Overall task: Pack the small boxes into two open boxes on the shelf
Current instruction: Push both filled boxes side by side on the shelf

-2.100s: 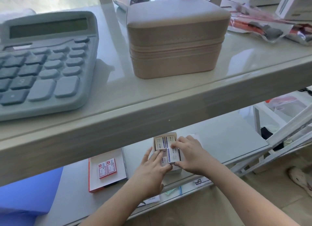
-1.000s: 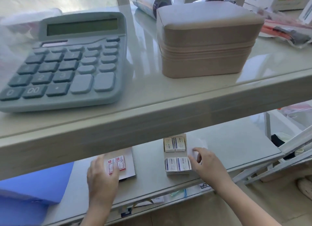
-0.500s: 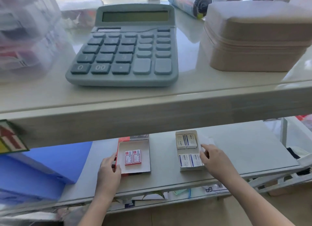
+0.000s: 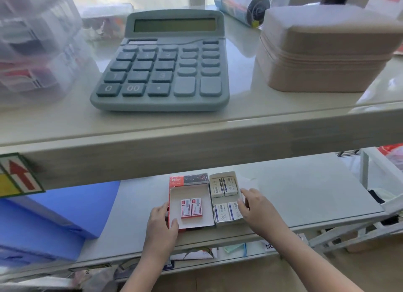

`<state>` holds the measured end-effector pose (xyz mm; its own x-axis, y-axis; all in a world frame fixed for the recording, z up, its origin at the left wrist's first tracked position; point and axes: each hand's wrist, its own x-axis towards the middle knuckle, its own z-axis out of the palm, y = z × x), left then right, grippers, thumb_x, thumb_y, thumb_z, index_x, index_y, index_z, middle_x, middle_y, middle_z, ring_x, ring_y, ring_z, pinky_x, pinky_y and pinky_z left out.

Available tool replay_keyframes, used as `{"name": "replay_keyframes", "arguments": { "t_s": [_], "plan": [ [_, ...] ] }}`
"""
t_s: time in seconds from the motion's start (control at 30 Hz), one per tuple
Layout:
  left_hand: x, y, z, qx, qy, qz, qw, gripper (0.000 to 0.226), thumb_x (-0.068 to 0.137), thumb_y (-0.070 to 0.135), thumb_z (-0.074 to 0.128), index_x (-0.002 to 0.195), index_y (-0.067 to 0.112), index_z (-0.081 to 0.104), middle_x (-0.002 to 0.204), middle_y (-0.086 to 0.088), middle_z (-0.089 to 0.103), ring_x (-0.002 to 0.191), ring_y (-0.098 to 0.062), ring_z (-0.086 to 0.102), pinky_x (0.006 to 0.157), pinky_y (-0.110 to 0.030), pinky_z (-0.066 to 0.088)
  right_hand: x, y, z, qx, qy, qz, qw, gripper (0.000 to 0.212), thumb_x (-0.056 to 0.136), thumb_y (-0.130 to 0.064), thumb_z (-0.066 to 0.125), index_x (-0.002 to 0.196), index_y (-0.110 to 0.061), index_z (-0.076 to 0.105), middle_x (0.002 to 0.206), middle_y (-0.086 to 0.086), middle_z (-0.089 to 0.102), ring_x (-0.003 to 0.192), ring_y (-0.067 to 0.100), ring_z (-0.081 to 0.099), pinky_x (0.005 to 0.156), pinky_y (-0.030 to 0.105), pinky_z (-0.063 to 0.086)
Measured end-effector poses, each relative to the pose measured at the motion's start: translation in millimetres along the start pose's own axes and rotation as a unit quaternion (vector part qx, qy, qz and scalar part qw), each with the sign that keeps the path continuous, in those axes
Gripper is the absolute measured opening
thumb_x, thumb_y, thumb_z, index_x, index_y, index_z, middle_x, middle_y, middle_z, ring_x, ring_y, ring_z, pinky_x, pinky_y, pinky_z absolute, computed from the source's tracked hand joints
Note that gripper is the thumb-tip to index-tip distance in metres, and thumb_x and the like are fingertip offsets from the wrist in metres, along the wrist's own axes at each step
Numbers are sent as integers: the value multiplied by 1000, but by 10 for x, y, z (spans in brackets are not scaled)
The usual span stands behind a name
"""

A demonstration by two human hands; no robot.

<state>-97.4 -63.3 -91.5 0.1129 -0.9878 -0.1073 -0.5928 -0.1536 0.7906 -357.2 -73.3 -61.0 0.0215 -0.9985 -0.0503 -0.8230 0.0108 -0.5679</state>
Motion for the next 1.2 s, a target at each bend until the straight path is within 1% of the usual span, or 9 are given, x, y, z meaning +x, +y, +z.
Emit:
{"name": "replay_keyframes", "arguments": {
  "t_s": [0.07,0.17,0.23,0.4,0.63,0.97,1.03,1.13,1.2],
  "plan": [
    [-14,-24,-38,-7,-24,-4,1000,50,87,20,65,134,24,48,109,13,48,99,-13,58,87,-34,52,-25,44,-35,3,-16,8,1000,37,97,-41,48,126,-18,50,98,-4,50,85,12,53,72,23,45],
    [-25,-133,-113,-13,-48,6,999,75,76,41,74,140,29,37,124,15,43,116,-11,51,97,-39,47,-119,176,-144,-18,-41,-5,999,75,83,-67,53,141,-23,37,112,-6,47,99,11,52,85,28,48],
    [-50,-167,-126,3,-53,31,998,86,71,41,79,143,30,32,131,16,41,124,-7,42,103,-36,40,-171,235,-184,-39,-45,-28,998,83,77,-68,60,143,-24,36,109,-9,45,99,9,50,87,27,47],
    [-90,-107,-97,34,-10,73,997,83,71,29,83,140,30,37,127,16,48,120,-7,46,101,-33,42,-189,213,-142,-38,-12,-67,997,68,81,-54,68,137,-21,47,102,-9,48,92,8,50,82,19,46],
    [-50,-18,-97,46,9,74,996,78,72,28,82,139,24,42,127,11,53,118,-9,46,99,-30,40,-158,148,-142,-45,-13,-70,996,61,86,-50,64,137,-23,46,105,-8,51,92,6,50,76,15,44],
    [187,35,-88,69,6,62,996,76,73,37,77,139,24,41,131,6,56,120,-13,49,103,-34,42,130,160,-126,-87,-22,-83,993,57,89,-52,59,137,-23,46,100,-7,53,92,10,51,81,22,47],
    [243,73,-106,83,1,62,995,75,75,36,75,140,22,41,132,6,55,120,-15,49,103,-33,42,201,147,-132,-96,-24,-84,992,56,89,-52,58,135,-22,47,98,-6,52,90,11,51,79,22,46],
    [332,116,-122,93,-6,61,994,74,75,36,73,140,21,41,131,3,57,119,-17,50,101,-34,43,306,114,-139,-126,-28,-86,988,46,89,-53,57,123,-22,53,89,-7,46,83,12,47,69,23,40],
    [384,148,-130,100,-11,48,994,75,75,36,72,141,21,39,131,1,58,119,-18,51,100,-36,45,373,89,-144,-144,-31,-86,985,42,89,-53,56,117,-22,54,88,-5,46,83,15,49,68,25,41]
  ]
}}
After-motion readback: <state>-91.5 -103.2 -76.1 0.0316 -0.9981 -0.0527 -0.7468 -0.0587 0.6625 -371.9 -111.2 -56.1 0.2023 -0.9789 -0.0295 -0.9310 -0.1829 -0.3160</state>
